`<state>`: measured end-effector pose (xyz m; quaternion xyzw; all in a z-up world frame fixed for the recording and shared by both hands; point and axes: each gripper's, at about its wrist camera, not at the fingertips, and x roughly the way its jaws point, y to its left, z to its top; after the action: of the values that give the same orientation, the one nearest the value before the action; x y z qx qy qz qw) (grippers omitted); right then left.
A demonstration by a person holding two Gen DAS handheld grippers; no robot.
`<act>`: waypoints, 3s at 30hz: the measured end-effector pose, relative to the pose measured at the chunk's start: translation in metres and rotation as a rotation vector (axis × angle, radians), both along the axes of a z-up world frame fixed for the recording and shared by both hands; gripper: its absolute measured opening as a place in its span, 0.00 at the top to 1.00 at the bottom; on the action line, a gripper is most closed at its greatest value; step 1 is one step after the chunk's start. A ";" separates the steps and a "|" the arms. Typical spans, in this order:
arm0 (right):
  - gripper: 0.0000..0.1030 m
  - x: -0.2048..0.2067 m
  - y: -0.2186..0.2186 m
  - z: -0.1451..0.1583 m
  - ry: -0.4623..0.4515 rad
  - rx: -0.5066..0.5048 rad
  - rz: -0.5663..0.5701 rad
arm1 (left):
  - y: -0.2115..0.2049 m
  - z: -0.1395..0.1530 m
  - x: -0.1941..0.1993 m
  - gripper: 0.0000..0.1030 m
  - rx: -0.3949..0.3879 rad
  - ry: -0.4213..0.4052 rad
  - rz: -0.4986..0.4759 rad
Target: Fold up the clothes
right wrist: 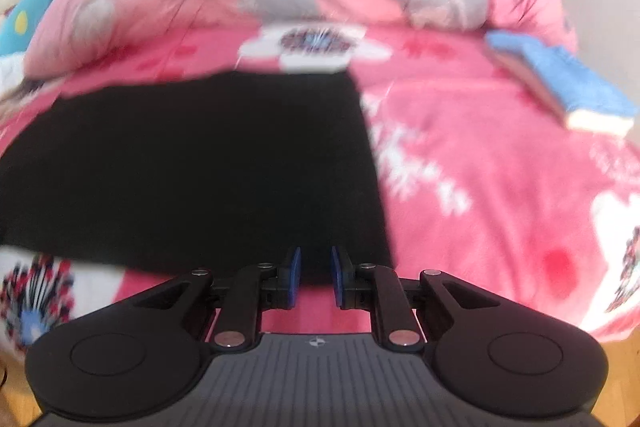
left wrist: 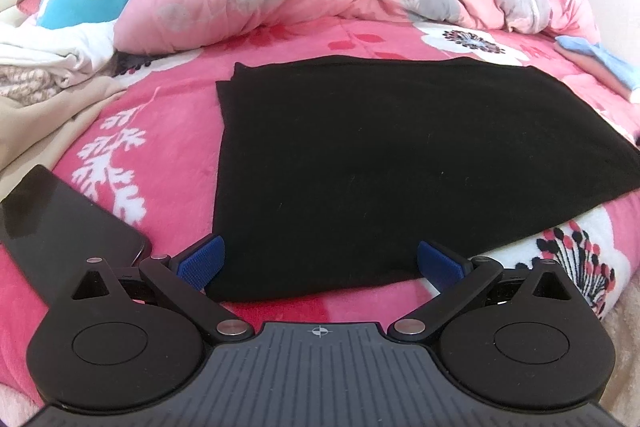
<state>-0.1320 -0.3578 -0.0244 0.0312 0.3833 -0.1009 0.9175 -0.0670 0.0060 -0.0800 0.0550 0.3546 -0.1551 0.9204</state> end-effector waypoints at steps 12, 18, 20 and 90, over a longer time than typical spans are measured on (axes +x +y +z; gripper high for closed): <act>0.85 0.003 -0.055 -0.027 -0.027 0.166 -0.106 | 0.001 0.001 0.001 0.00 0.001 0.032 0.031; 0.84 0.023 -0.064 -0.014 -0.054 0.154 -0.128 | 0.001 0.001 -0.001 0.00 0.004 0.035 0.044; 0.84 0.046 -0.066 -0.019 -0.056 0.189 -0.110 | 0.001 0.001 -0.002 0.00 0.004 0.038 0.047; 0.61 0.035 0.278 -0.031 -0.165 -0.109 1.023 | 0.071 0.048 -0.001 0.00 -0.113 0.105 0.238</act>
<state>-0.0975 -0.0797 -0.0558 -0.2000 0.2702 0.3436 0.8769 -0.0679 0.0768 -0.0324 -0.0475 0.3972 -0.0671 0.9140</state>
